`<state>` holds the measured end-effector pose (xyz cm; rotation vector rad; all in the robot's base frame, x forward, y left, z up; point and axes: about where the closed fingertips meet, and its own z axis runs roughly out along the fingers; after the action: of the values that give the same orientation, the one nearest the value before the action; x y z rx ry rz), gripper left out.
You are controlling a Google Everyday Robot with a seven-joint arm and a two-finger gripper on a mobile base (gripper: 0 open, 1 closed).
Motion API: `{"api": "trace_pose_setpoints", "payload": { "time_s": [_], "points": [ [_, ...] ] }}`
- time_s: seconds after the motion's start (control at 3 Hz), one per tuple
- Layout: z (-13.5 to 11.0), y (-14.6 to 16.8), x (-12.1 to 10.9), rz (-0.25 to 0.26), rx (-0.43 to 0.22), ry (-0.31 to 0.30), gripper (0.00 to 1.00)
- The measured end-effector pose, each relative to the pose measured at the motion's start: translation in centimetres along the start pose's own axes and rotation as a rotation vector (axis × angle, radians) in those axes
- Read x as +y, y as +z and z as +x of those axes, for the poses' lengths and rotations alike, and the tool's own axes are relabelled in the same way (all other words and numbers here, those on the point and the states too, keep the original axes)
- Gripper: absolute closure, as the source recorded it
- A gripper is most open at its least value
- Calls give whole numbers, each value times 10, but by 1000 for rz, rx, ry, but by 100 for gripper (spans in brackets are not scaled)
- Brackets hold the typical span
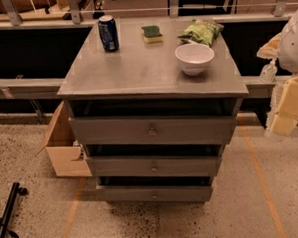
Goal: Move white bowl near sponge
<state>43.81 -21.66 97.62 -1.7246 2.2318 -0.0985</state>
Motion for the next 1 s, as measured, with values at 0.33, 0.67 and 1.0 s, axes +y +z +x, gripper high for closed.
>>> {"api": "trace_pose_setpoints", "payload": {
  "time_s": [0.33, 0.67, 1.0],
  "points": [
    [0, 0, 0, 0, 0, 0, 0],
    [1, -1, -11, 51, -38, 29, 0],
    [12, 1, -42, 176, -86, 124, 0]
  ]
}}
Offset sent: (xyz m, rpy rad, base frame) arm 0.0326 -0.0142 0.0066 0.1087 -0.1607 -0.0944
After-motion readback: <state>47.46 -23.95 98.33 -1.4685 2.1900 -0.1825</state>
